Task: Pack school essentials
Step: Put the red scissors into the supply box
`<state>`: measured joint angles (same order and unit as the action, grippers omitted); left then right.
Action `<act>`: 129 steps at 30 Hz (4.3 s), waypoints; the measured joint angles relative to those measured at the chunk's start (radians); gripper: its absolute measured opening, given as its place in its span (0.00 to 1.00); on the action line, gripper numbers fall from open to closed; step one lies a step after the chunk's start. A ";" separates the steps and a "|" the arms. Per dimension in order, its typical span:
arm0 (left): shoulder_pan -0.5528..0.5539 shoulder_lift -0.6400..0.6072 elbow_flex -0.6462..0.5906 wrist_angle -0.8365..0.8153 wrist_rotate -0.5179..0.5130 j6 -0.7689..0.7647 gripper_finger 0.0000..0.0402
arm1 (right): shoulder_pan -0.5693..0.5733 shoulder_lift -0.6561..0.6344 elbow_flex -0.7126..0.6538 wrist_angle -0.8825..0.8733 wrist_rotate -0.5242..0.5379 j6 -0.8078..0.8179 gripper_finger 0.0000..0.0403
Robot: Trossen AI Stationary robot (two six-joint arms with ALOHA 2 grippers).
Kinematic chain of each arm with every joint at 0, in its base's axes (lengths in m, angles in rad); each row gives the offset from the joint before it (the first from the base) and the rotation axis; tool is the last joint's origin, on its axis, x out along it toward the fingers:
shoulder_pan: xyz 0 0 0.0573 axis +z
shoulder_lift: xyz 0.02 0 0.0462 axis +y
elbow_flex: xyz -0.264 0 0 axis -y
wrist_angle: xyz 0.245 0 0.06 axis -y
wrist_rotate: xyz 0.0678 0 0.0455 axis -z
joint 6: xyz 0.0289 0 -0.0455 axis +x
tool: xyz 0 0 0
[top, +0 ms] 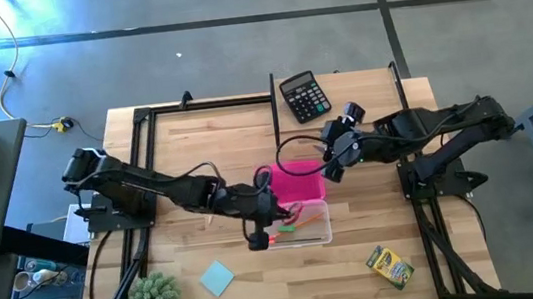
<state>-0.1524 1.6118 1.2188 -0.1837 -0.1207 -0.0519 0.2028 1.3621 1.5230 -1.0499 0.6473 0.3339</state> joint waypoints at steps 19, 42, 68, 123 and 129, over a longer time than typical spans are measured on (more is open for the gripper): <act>0.010 0.245 0.188 -0.164 0.029 0.011 0.00 | 0.000 0.000 0.000 -0.032 0.000 0.002 0.48; 0.007 0.112 0.167 -0.349 -0.205 0.014 0.01 | 0.106 0.026 0.001 -0.152 -0.150 0.214 0.48; 0.006 -0.210 -0.353 -0.048 -0.197 -0.181 0.01 | 0.513 0.415 0.000 -0.229 -0.308 0.683 0.48; 0.002 -0.219 -0.356 -0.037 -0.178 -0.154 0.01 | 0.505 -0.003 -0.561 0.321 -0.465 0.687 0.48; 0.002 -0.219 -0.356 -0.036 -0.178 -0.154 0.01 | 0.505 0.077 -0.571 0.549 -0.472 0.678 0.48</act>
<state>-0.1509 1.3930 0.8631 -0.2200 -0.2989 -0.2062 0.7074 1.4395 0.9515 -0.5011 0.1754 1.0116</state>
